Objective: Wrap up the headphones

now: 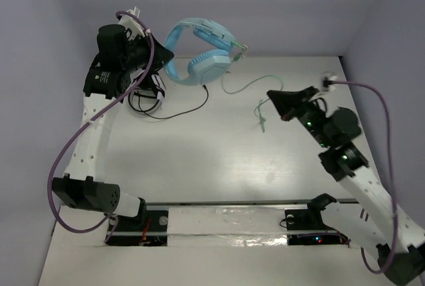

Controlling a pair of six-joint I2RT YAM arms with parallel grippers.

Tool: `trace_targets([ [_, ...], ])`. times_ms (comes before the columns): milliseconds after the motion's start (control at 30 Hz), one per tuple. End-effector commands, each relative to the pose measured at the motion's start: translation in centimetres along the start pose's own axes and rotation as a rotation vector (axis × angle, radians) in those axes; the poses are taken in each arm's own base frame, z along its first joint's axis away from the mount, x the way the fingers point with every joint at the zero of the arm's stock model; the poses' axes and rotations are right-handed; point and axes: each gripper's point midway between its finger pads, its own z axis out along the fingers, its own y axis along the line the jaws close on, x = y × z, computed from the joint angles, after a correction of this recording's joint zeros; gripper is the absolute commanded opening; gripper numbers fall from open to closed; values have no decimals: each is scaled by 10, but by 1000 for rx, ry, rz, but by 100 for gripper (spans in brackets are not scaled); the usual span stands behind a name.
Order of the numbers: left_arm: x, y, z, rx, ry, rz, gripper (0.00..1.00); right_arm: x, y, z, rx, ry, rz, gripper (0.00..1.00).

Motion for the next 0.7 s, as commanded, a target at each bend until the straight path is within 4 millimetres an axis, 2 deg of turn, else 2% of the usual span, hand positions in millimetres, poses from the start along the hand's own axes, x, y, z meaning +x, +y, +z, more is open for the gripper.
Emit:
trace_targets([
  [0, -56, -46, -20, 142, -206, 14, 0, -52, 19, -45, 88, -48, 5, 0],
  [33, -57, -53, -21, 157, -208, 11, 0, -54, 20, -47, 99, -31, 8, 0],
  [67, -61, -56, -25, 158, -219, 15, 0, -42, 13, -45, 127, 20, 17, 0],
  [167, -64, -62, -34, 164, -229, 10, 0, 32, -26, -29, 232, 237, 76, 0],
  [200, -61, -65, -36, 168, -223, 8, 0, 43, -31, -24, 232, 247, 94, 0],
  [267, -60, -65, -38, 165, -221, 4, 0, 76, -58, -21, 316, 310, 106, 0],
  [367, -57, -62, -39, 159, -227, -13, 0, 102, -83, -19, 405, 368, 99, 0],
  [467, -53, -64, -36, 180, -214, -32, 0, 112, -85, -16, 414, 398, 103, 0],
  [533, -50, -55, -31, 151, -217, -40, 0, 118, -84, -12, 412, 416, 102, 0],
  [633, -40, -46, -22, 145, -214, -73, 0, 132, -70, -3, 367, 451, 98, 0],
  [667, -35, -48, -19, 156, -204, -96, 0, 141, -58, 0, 335, 474, 93, 0],
])
